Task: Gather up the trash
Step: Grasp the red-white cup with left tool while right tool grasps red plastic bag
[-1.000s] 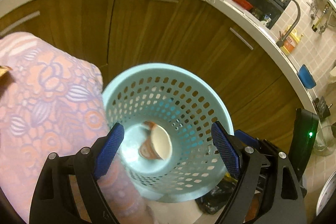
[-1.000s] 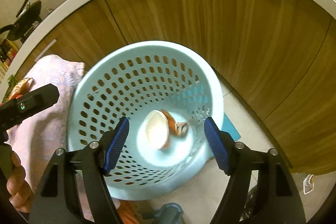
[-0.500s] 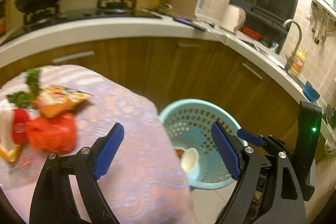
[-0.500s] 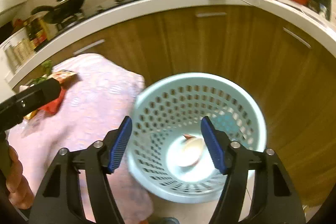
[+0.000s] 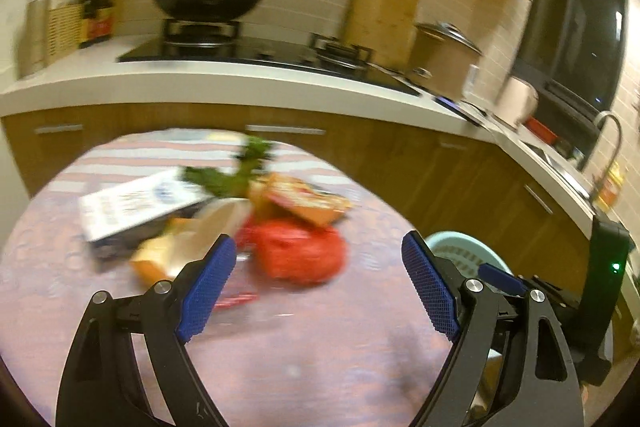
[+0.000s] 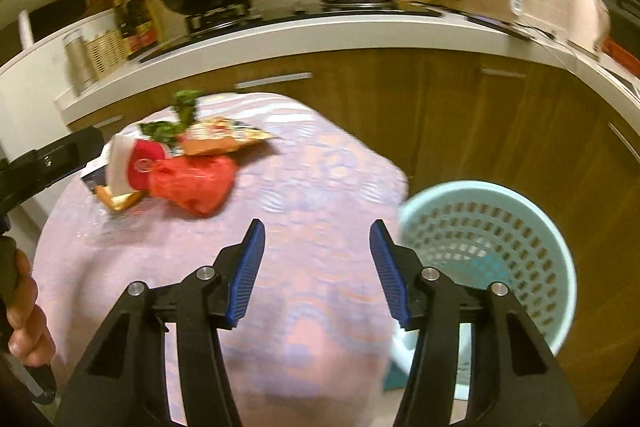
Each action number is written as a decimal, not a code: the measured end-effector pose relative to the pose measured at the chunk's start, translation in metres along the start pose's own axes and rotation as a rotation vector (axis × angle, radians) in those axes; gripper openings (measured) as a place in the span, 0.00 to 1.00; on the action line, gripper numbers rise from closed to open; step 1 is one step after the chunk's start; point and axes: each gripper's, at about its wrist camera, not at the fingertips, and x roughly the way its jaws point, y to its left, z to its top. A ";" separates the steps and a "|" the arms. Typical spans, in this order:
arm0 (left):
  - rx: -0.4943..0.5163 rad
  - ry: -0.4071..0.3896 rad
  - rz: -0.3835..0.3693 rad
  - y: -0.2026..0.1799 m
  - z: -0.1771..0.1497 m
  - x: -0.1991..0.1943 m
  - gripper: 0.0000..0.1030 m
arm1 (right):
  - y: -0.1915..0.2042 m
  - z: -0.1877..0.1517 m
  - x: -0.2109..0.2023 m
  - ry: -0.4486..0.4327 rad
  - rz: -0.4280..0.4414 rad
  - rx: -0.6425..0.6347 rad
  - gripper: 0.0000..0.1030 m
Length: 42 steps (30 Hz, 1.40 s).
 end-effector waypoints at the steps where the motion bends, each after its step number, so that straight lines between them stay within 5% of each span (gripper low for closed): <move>1: -0.006 -0.005 0.011 0.010 0.001 -0.003 0.80 | 0.007 0.001 0.003 0.003 0.009 -0.007 0.47; 13: 0.133 0.074 0.094 0.062 0.004 0.044 0.76 | 0.049 0.006 0.052 0.001 0.117 -0.013 0.47; 27: 0.141 0.164 0.066 0.065 -0.006 0.081 0.33 | 0.073 0.027 0.077 0.053 0.134 -0.032 0.47; 31: 0.102 0.143 0.051 0.073 -0.009 0.078 0.31 | 0.066 0.028 0.093 0.071 0.149 0.035 0.61; 42: 0.019 0.113 0.018 0.082 -0.011 0.074 0.31 | 0.062 0.040 0.112 0.097 0.196 0.112 0.73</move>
